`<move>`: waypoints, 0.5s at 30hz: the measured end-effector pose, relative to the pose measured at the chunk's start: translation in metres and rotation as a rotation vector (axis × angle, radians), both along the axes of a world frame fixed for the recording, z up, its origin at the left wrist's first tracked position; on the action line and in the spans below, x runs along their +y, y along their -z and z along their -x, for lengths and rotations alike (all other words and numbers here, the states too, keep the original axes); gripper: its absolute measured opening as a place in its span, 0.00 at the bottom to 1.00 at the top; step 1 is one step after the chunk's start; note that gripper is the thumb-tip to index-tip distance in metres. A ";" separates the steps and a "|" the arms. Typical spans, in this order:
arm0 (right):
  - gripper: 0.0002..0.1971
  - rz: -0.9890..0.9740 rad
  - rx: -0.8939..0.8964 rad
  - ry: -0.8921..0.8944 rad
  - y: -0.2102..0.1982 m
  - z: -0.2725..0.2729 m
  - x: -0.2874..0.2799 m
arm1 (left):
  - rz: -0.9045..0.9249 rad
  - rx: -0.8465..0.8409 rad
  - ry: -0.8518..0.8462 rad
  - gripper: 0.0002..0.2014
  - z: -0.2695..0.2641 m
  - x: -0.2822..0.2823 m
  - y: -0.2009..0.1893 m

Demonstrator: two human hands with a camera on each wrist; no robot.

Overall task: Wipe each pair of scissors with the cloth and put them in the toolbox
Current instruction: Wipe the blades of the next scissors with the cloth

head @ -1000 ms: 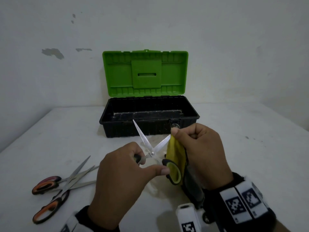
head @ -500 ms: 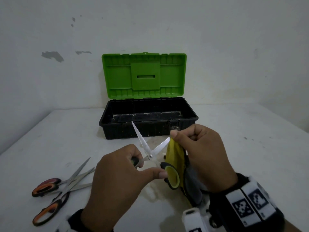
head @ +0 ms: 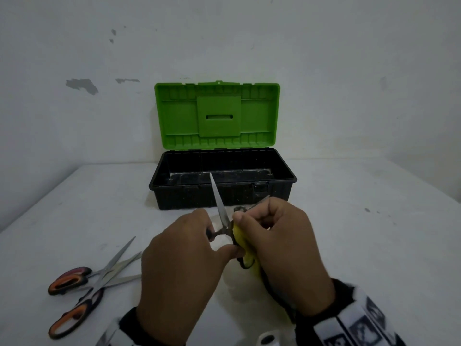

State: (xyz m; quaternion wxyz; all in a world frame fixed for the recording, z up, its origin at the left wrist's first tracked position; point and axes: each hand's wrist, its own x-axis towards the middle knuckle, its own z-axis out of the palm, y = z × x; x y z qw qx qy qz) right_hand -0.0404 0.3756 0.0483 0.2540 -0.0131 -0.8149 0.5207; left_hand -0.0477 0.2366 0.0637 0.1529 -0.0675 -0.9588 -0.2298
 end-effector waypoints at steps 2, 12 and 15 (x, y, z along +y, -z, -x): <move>0.07 0.003 -0.008 0.030 0.002 0.003 -0.002 | 0.011 0.026 -0.007 0.28 0.001 -0.001 0.001; 0.09 0.177 -0.055 0.012 0.005 0.009 -0.002 | 0.014 0.120 0.101 0.31 0.009 -0.008 0.008; 0.10 0.293 -0.044 0.086 0.001 0.014 0.009 | 0.015 0.153 0.127 0.30 0.008 -0.009 0.008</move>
